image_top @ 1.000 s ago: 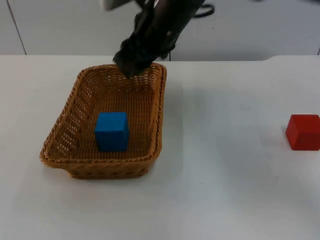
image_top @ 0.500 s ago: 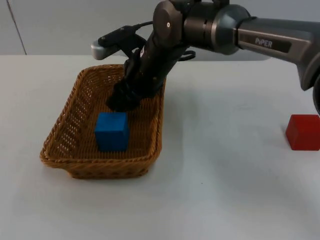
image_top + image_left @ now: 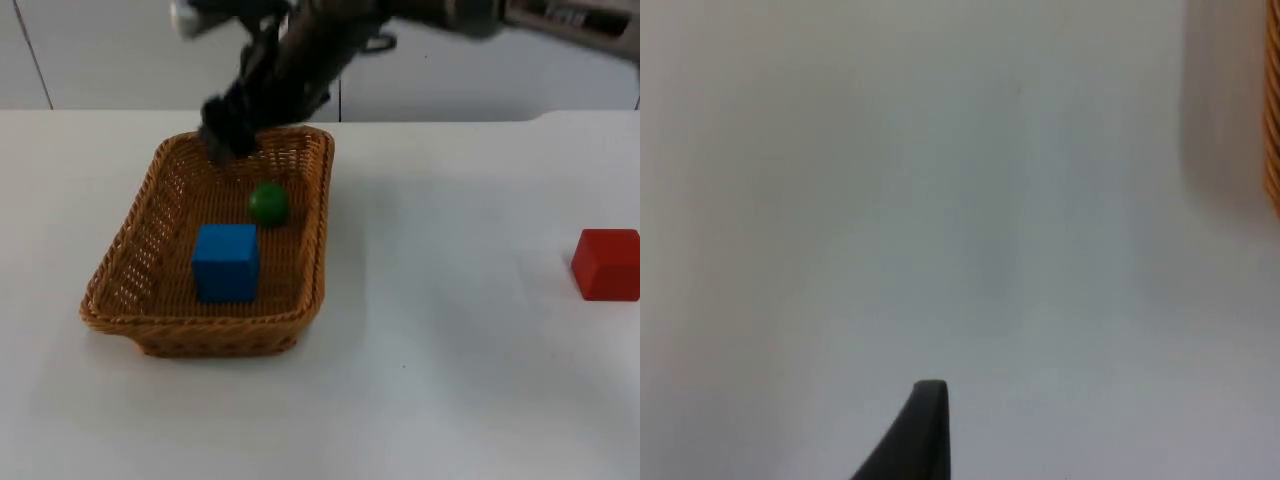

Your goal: Place all geometric objects except the red cube into the basket.

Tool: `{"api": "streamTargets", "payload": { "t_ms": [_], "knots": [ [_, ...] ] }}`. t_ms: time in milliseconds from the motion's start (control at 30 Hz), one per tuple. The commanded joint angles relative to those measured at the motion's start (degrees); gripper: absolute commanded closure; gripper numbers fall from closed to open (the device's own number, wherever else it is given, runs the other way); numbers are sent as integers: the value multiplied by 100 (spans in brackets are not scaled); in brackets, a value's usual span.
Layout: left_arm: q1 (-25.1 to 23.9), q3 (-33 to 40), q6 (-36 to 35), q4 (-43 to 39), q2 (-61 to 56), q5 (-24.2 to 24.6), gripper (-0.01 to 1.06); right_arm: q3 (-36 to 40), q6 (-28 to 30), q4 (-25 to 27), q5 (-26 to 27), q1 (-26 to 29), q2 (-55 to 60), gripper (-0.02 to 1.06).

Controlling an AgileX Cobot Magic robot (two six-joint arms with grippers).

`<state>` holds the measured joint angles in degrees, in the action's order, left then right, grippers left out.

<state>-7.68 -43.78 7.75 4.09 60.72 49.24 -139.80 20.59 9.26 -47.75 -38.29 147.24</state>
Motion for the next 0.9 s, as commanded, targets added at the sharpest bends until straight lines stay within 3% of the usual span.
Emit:
{"api": "streamTargets", "payload": {
  "t_ms": [0,100,167,233,300,600,867],
  "knots": [
    [-11,11,-35,-12,-10,-32,0,-38,0,-13,-212,-39,-364,32],
    [-11,11,-35,10,-10,-32,0,-38,-53,-13,-1036,-25,-1010,32],
    [-11,11,-35,11,-10,-22,0,-38,-85,-13,-1172,-25,-1111,32],
    [-11,11,-35,11,-10,-9,0,-38,-292,-13,-1728,0,-1547,32],
    [-11,11,-35,38,-10,-9,0,-38,-492,-13,-1950,44,-1867,32],
    [-11,11,-1,268,-147,-9,0,-38,-727,1,-2222,101,-2613,32],
    [-11,11,166,554,-1572,-32,0,484,-842,1,-2222,101,-3551,32]
  ]
}}
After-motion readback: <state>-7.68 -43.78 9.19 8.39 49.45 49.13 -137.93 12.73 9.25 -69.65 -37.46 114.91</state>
